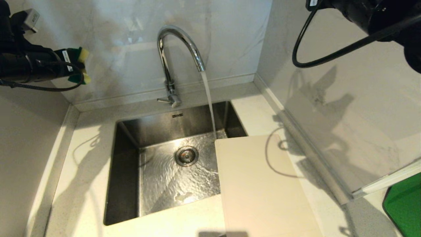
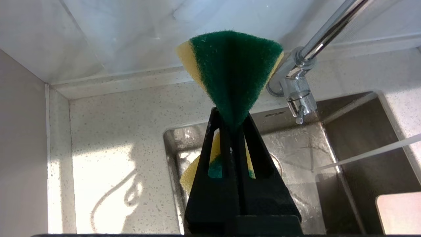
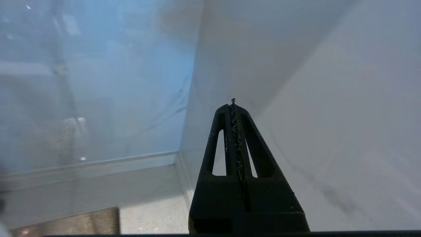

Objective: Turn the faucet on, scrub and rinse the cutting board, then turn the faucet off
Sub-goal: Put down the cleaning cloth

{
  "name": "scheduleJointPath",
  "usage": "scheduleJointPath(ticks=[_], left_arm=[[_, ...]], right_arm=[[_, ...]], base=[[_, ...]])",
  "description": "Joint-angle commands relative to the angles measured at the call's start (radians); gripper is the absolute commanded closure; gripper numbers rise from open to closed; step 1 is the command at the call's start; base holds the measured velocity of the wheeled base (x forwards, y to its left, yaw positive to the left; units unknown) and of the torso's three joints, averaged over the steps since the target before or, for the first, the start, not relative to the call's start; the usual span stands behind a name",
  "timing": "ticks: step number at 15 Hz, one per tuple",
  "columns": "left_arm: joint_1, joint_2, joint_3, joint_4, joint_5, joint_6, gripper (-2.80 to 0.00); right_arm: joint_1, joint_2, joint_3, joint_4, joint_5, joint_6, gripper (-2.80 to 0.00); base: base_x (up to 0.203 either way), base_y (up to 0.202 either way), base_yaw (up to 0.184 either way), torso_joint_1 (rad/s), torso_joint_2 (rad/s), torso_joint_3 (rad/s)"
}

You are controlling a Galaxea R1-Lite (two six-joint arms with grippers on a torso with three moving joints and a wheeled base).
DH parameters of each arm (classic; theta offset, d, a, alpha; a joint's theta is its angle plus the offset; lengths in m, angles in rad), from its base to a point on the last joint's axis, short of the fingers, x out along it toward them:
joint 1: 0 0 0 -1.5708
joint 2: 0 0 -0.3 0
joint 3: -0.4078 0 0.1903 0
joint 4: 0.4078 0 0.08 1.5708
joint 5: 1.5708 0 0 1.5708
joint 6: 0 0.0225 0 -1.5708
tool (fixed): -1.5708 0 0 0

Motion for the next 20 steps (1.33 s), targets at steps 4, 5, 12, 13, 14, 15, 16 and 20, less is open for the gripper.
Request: scheduleJointPath(ticks=[4,5,12,13,14,15,16,20], left_arm=[[-0.019,-0.021,0.008,0.001,0.014,-0.001,0.00],[-0.024,-0.022,0.008,0.000,0.017,-0.001,0.00],[-0.052,-0.031,0.018,0.000,0.019,-0.010,0.00],[-0.062,-0.034,0.022,0.000,0.029,-0.010,0.00],[-0.071,-0.035,0.024,-0.001,0.041,-0.010,0.00],[-0.072,-0.036,0.026,-0.001,0.043,-0.010,0.00],[-0.072,-0.036,0.031,-0.003,0.043,-0.010,0.00],[-0.072,-0.039,0.050,-0.009,0.041,-0.013,0.00]], right_arm=[[-0.023,-0.248,0.223,-0.006,-0.003,0.027,0.00],[-0.040,-0.284,0.276,-0.006,-0.003,0.045,0.00],[-0.106,-0.487,0.568,-0.011,0.005,0.156,0.00],[-0.102,-0.505,0.606,-0.012,0.019,0.162,0.00],[-0.096,-0.531,0.663,-0.012,0.059,0.163,0.00],[-0.089,-0.577,0.737,-0.012,0.121,0.159,0.00],[-0.085,-0.621,0.807,-0.012,0.186,0.153,0.00],[-0.154,-0.766,1.024,-0.012,0.290,0.108,0.00]], base=[[0.000,0.000,0.000,0.000,0.00,0.000],[0.000,0.000,0.000,0.000,0.00,0.000],[0.000,0.000,0.000,0.000,0.00,0.000],[0.000,0.000,0.000,0.000,0.00,0.000],[0.000,0.000,0.000,0.000,0.00,0.000],[0.000,0.000,0.000,0.000,0.00,0.000],[0.000,0.000,0.000,0.000,0.00,0.000],[0.000,0.000,0.000,0.000,0.00,0.000]])
